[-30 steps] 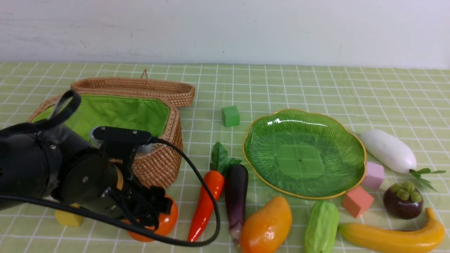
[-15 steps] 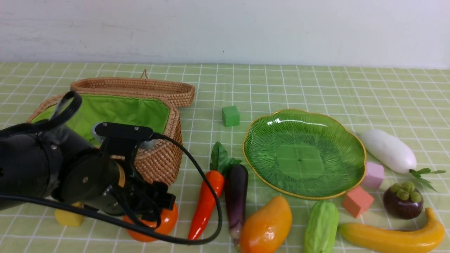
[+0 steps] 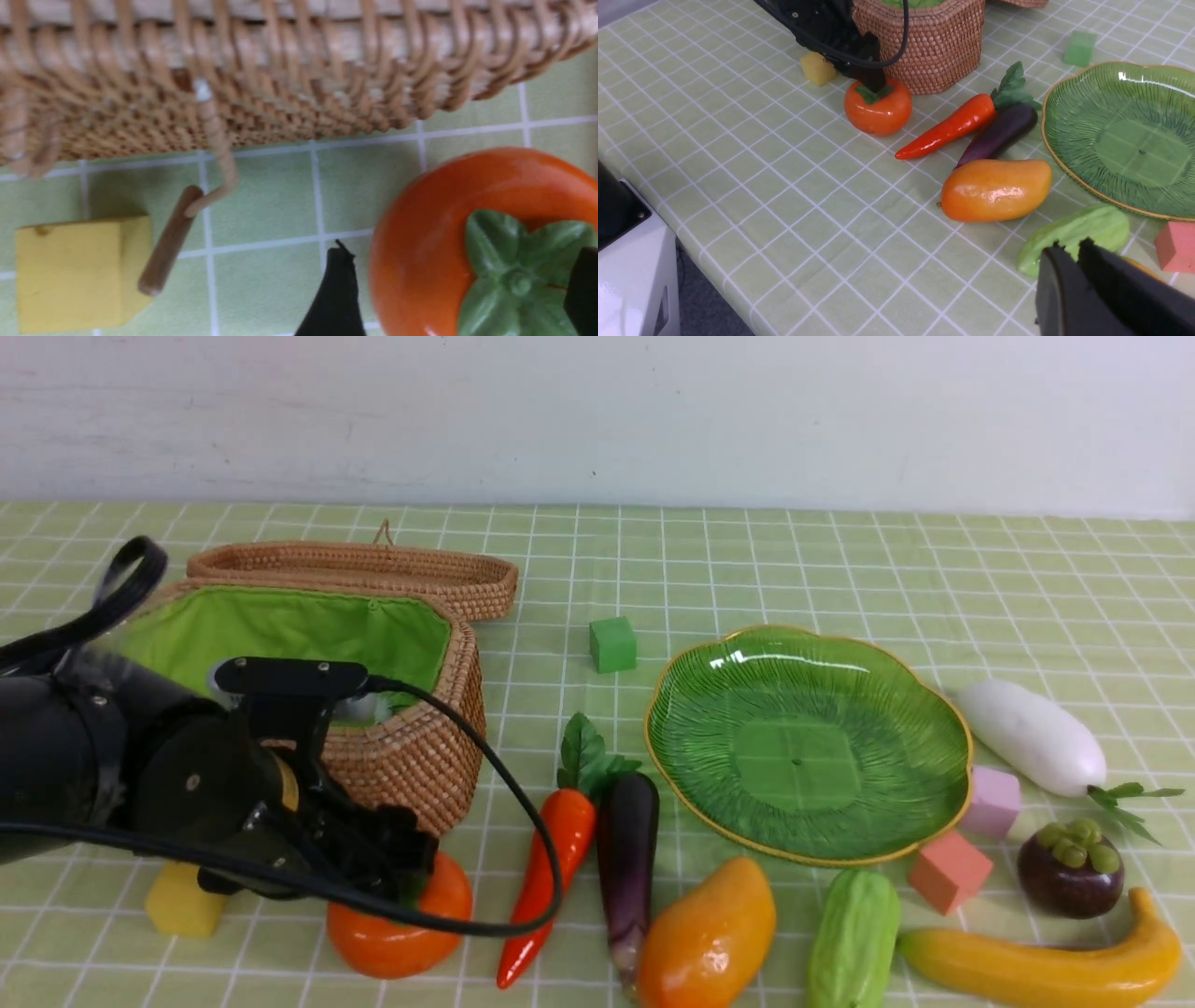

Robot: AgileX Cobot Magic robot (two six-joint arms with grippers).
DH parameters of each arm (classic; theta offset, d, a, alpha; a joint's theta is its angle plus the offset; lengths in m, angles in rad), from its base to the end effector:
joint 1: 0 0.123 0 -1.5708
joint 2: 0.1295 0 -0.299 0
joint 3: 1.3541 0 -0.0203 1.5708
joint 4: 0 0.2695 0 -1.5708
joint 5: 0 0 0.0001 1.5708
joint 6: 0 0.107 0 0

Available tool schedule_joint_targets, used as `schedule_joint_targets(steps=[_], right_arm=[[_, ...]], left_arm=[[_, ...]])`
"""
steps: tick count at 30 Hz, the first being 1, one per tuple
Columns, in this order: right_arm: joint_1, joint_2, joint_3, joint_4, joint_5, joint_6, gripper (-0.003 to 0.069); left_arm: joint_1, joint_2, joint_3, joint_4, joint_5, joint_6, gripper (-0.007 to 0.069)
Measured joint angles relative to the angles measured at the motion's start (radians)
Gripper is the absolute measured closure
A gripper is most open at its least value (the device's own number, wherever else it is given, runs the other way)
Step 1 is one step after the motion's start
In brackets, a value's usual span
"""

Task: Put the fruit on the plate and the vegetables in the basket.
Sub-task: Grab a tomato with your left arm and place it on the plate on the right.

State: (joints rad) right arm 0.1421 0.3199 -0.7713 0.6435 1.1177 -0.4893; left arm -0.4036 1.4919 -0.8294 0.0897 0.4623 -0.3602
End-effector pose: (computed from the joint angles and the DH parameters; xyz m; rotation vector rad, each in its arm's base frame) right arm 0.0228 0.0616 0.3664 -0.6579 1.9088 0.5642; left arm 0.2837 -0.1165 0.2000 0.1476 2.6140 -0.1911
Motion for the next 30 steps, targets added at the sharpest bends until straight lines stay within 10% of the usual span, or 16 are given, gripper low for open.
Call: schedule_joint_targets(steps=[30], right_arm=[[0.000, 0.000, 0.000, 0.009, 0.006, -0.025, 0.0593]], left_arm=[[0.000, 0.103, -0.037, -0.116, 0.028, 0.014, 0.0176]])
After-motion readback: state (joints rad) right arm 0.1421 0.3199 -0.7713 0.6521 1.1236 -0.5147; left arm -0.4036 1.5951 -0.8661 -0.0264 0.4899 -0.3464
